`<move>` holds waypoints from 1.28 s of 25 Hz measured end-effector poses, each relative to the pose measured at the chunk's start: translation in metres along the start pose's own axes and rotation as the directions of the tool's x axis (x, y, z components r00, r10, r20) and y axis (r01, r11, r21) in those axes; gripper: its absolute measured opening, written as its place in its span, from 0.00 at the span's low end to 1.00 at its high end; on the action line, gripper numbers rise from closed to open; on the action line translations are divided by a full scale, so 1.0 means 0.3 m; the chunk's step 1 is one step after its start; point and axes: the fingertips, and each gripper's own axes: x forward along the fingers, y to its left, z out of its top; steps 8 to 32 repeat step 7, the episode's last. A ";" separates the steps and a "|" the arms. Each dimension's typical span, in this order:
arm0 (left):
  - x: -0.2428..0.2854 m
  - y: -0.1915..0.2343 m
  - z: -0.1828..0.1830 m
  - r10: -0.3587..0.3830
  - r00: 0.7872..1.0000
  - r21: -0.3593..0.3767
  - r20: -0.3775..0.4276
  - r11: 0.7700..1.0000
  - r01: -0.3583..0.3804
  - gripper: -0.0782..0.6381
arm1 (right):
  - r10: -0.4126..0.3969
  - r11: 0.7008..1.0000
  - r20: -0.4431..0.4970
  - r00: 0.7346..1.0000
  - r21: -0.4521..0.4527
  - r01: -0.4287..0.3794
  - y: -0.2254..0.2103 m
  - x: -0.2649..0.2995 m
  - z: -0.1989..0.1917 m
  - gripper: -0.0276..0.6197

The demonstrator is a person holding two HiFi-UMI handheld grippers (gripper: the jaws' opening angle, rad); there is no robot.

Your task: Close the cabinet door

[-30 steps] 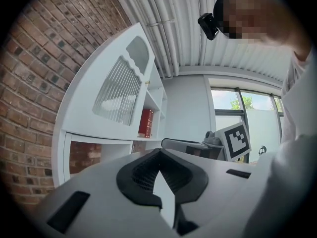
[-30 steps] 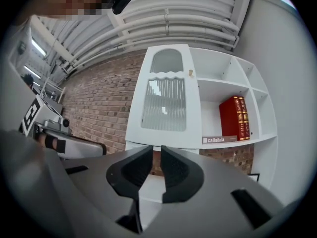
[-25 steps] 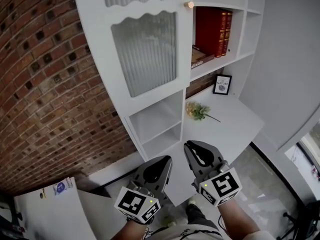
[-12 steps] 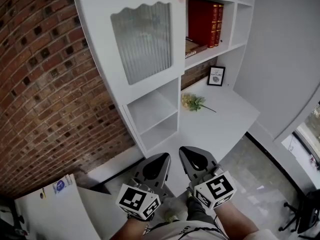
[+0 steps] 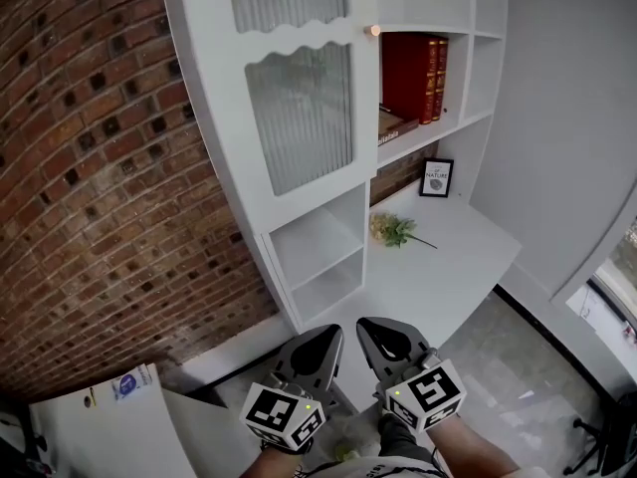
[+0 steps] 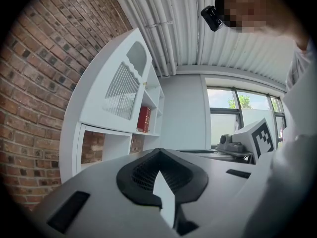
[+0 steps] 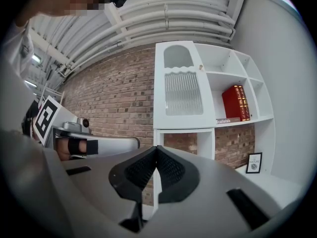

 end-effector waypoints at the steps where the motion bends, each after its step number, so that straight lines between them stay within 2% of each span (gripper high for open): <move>1: 0.000 0.001 0.003 0.000 1.000 0.001 0.003 1.000 0.000 0.12 | 0.002 1.000 0.001 1.000 -0.002 -0.002 0.001 0.002 0.004 0.07; 32: -0.001 0.007 0.011 0.005 1.000 0.003 0.010 1.000 -0.005 0.12 | 0.012 1.000 0.001 1.000 -0.006 -0.012 0.005 0.012 0.012 0.07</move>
